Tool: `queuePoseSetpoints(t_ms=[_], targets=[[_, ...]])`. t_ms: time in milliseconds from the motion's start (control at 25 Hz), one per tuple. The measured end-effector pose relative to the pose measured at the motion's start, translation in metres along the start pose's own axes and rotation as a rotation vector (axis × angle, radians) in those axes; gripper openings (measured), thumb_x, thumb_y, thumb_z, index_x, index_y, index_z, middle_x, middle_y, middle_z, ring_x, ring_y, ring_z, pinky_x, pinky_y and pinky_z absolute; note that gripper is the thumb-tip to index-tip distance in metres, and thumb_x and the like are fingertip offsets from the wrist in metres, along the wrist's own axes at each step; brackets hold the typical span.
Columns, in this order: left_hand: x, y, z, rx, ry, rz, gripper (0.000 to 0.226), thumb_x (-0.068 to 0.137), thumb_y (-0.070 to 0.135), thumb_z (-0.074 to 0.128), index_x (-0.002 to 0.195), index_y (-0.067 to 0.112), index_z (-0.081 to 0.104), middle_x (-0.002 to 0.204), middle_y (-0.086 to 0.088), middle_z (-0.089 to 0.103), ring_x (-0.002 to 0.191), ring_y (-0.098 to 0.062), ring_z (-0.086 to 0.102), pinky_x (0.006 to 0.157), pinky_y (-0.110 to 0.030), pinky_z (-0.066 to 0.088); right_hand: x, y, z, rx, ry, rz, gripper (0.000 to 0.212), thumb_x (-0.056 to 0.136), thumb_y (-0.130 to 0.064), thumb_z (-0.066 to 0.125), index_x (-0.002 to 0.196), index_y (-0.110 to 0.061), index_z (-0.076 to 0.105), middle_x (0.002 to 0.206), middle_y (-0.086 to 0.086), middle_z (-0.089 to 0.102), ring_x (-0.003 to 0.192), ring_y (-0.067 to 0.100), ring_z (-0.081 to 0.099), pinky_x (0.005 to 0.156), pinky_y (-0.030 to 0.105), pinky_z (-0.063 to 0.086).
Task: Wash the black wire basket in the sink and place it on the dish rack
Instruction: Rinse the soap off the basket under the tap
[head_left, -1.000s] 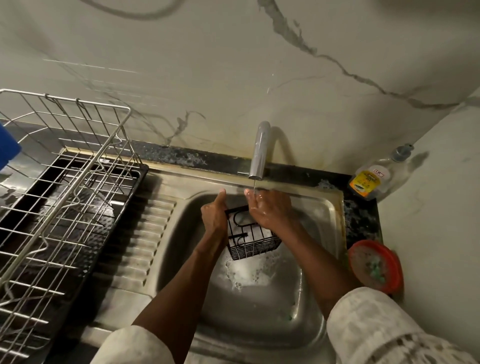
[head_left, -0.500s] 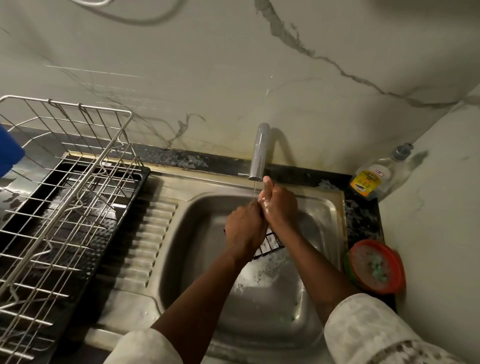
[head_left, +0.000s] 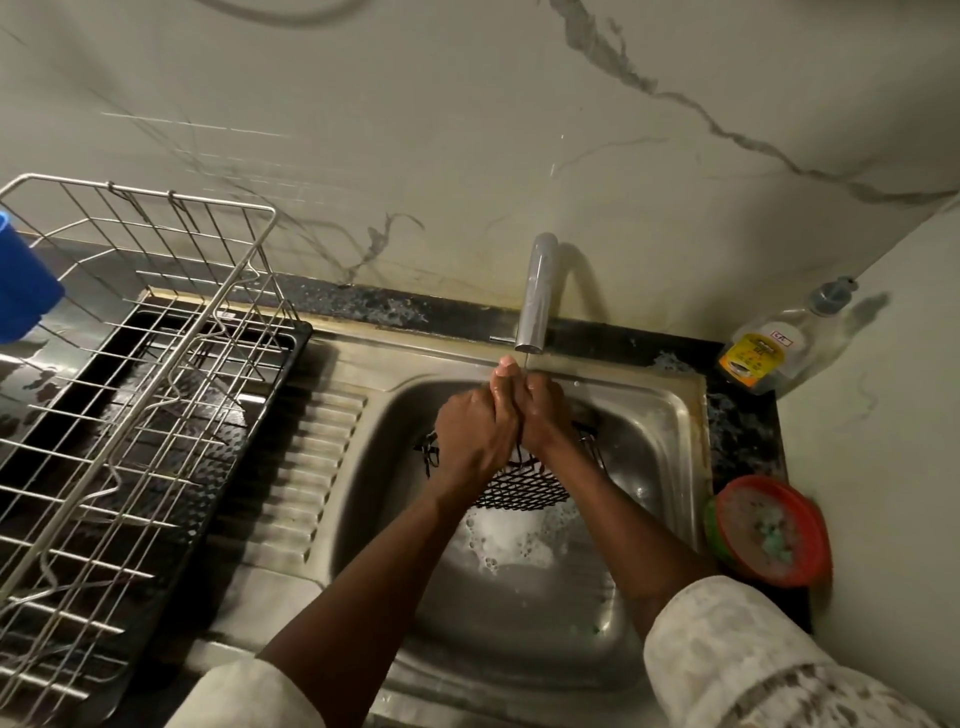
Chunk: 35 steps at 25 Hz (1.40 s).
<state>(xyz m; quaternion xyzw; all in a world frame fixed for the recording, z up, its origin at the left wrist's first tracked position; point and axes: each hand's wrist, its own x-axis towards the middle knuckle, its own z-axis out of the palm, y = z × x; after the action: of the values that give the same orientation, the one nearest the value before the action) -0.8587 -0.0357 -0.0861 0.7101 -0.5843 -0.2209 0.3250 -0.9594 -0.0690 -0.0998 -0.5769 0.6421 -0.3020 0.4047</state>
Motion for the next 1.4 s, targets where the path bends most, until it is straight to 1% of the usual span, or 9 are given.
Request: queuePoseSetpoints(t_ms=[280,400,640,800,880,1040,1120,1280,1400], targets=[[0.009,-0.021,-0.016,-0.502,-0.031,-0.338,0.036,0.096,0.029,0.072,0.068,0.008,0.062,0.062,-0.004,0.060,0.057,-0.014,0.052,0.060,-0.029,0.050,-0.001,0.030,-0.018,-0.244,-0.042,-0.123,0.062,0.104,-0.061,0.026,0.073,-0.020,0.061,0.061,-0.002,0.060,0.058,0.013,0.061,0.055,0.030,0.047],[0.011,-0.034,-0.024,-0.555,-0.002,-0.401,0.024,0.090,0.019,0.075,0.078,0.000,0.067,0.070,-0.008,0.067,0.066,-0.018,0.060,0.073,-0.037,0.057,0.001,0.027,-0.029,-0.477,-0.009,-0.074,0.066,0.105,-0.059,0.023,0.065,-0.019,0.057,0.057,-0.007,0.052,0.055,0.012,0.054,0.060,0.028,0.043],[0.014,-0.025,-0.051,-0.604,-0.072,-0.305,0.039,0.090,0.024,0.067,0.072,-0.011,0.067,0.067,-0.023,0.068,0.056,-0.022,0.057,0.055,-0.037,0.056,-0.014,-0.030,0.015,-0.533,-0.068,-0.341,0.068,0.105,-0.055,0.017,0.066,-0.019,0.059,0.058,-0.003,0.056,0.051,0.012,0.053,0.057,0.032,0.049],[0.013,-0.052,-0.073,-0.618,-0.021,-0.446,0.019,0.082,0.022,0.070,0.068,0.009,0.069,0.058,-0.007,0.060,0.052,-0.018,0.056,0.052,-0.029,0.049,0.006,0.009,-0.028,-0.717,-0.093,-0.117,0.070,0.101,-0.062,0.011,0.083,-0.018,0.063,0.066,-0.002,0.054,0.062,0.014,0.055,0.062,0.032,0.046],[0.021,-0.072,-0.075,-0.529,0.004,-0.455,0.025,0.084,0.023,0.069,0.063,0.010,0.064,0.054,-0.003,0.053,0.048,-0.015,0.050,0.051,-0.028,0.044,0.002,0.010,-0.034,-0.729,-0.070,-0.095,0.062,0.105,-0.055,0.019,0.074,-0.019,0.058,0.065,-0.001,0.053,0.059,0.012,0.051,0.063,0.032,0.046],[0.018,-0.064,-0.058,0.221,-0.126,-0.008,0.052,0.108,0.046,0.043,0.075,0.016,0.071,0.061,-0.003,0.064,0.058,-0.023,0.063,0.058,-0.028,0.044,-0.018,-0.029,-0.019,-0.872,-0.023,-0.227,0.047,0.106,-0.040,0.030,0.070,-0.021,0.054,0.064,-0.002,0.050,0.057,0.013,0.047,0.063,0.033,0.045],[0.009,-0.036,-0.040,0.266,-0.153,0.074,0.067,0.111,0.048,0.030,0.064,0.014,0.063,0.055,0.002,0.058,0.048,-0.015,0.055,0.052,-0.026,0.040,-0.022,-0.047,-0.009,-0.919,-0.020,-0.280,0.050,0.107,-0.042,0.030,0.071,-0.020,0.057,0.067,0.000,0.058,0.063,0.018,0.056,0.068,0.035,0.051],[0.014,-0.019,-0.021,0.084,-0.128,-0.106,0.059,0.107,0.043,0.048,0.054,0.018,0.058,0.054,0.000,0.060,0.048,-0.016,0.056,0.055,-0.030,0.051,-0.013,-0.046,-0.021,-0.717,-0.058,-0.234,0.061,0.106,-0.051,0.028,0.071,-0.017,0.064,0.067,0.002,0.062,0.063,0.018,0.060,0.068,0.035,0.052],[0.024,-0.043,-0.024,-0.349,-0.146,-0.441,0.033,0.098,0.036,0.064,0.081,0.009,0.072,0.078,-0.012,0.074,0.073,-0.027,0.069,0.072,-0.040,0.060,-0.006,-0.025,-0.045,-0.389,-0.090,-0.078,0.068,0.105,-0.058,0.023,0.072,-0.012,0.061,0.067,0.002,0.063,0.063,0.020,0.059,0.072,0.039,0.052]])
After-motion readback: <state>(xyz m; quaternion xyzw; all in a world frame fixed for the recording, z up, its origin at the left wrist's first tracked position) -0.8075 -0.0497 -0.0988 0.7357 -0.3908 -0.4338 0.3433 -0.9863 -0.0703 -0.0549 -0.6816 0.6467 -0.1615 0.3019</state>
